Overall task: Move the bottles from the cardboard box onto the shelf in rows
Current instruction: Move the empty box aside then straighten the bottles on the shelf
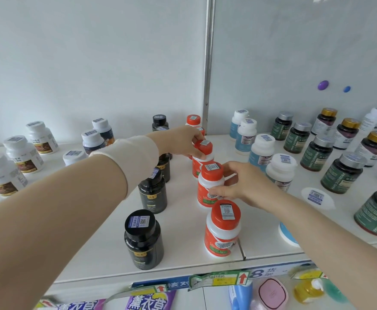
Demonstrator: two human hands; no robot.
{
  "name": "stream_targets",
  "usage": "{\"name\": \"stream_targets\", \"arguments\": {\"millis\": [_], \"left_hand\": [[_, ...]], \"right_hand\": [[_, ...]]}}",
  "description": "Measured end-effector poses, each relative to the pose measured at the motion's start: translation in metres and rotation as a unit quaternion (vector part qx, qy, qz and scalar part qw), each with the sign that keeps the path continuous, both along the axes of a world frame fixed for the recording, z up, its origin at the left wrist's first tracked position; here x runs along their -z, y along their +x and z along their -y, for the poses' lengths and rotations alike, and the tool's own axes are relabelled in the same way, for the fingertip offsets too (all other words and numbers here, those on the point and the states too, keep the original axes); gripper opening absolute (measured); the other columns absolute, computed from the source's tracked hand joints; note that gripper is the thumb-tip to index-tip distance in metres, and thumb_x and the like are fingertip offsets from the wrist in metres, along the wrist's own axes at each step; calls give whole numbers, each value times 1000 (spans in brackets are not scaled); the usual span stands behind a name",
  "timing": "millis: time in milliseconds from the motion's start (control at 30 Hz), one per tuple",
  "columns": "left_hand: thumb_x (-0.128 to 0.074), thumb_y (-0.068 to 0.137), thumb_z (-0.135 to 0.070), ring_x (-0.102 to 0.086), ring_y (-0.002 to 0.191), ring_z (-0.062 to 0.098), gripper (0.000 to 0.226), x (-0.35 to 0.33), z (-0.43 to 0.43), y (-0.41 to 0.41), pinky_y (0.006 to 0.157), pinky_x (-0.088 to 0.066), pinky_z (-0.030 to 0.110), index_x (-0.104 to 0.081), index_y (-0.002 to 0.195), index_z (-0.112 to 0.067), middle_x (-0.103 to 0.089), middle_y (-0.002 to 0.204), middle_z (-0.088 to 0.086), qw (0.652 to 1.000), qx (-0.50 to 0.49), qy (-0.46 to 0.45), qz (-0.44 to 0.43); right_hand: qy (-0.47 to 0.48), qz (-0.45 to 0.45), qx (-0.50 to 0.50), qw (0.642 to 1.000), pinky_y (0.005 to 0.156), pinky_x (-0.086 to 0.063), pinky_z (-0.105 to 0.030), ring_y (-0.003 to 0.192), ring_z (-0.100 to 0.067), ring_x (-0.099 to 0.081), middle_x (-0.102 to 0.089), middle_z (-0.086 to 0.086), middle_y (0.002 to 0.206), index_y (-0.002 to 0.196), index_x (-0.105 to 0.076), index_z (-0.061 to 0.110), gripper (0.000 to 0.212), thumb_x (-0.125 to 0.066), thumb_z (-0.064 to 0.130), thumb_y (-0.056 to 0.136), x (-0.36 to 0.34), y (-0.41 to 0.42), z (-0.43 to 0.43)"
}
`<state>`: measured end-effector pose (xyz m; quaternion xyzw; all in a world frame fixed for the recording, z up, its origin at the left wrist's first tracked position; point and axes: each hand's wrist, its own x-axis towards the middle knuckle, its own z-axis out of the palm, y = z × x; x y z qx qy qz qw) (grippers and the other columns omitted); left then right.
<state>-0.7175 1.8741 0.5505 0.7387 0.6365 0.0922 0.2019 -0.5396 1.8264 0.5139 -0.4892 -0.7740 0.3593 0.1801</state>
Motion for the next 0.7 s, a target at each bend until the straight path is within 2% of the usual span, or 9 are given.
{"name": "stream_targets", "arguments": {"millis": [67,233,367,500,600,700], "left_hand": [[-66,86,-26,-55,117,21,53,1,0,-1,94,-44,26,-48,134,-13,-56,133,5,1000,-1,-2,1],[-65,87,-31,-52,122,21,58,1,1,0,100,-39,28,-43,138,-15,-53,137,4,999,0,4,-33],[-68,84,-28,-50,126,20,69,-16,13,-2,109,-37,31,-36,143,-13,-51,139,3,1000,-6,-3,-25],[-69,84,-18,-57,116,17,54,-48,32,-21,100,-41,28,-47,133,-14,-60,129,0,999,-33,37,12],[-68,84,-17,-57,115,19,49,-61,50,-43,104,-42,33,-50,130,-15,-61,126,0,997,-50,56,-30],[-67,85,-16,-54,118,21,49,-63,72,-69,104,-40,35,-50,131,-14,-60,126,2,990,-47,55,-124]], "right_hand": [[-4,2,-1,1000,77,-48,-25,96,-12,-53,-57,-3,129,127,-49,15,57,-73,26,77,1,-1,0],[0,31,-31,999,87,-42,-26,101,-11,-51,-53,-2,134,131,-43,16,59,-70,31,80,-3,0,1],[5,32,-29,999,95,-46,-32,109,-16,-55,-53,3,123,130,-44,18,61,-69,39,78,-18,5,-2],[54,25,-9,998,96,-46,-33,110,-13,-54,-52,2,133,134,-43,17,65,-67,41,78,-45,4,-11],[98,58,-35,993,88,-41,-25,106,-12,-51,-54,2,131,133,-45,16,60,-66,37,82,-66,-10,-12],[154,139,-65,976,92,-43,-28,119,-19,-52,-51,-1,137,135,-43,17,61,-65,38,83,-77,-34,-6]]}}
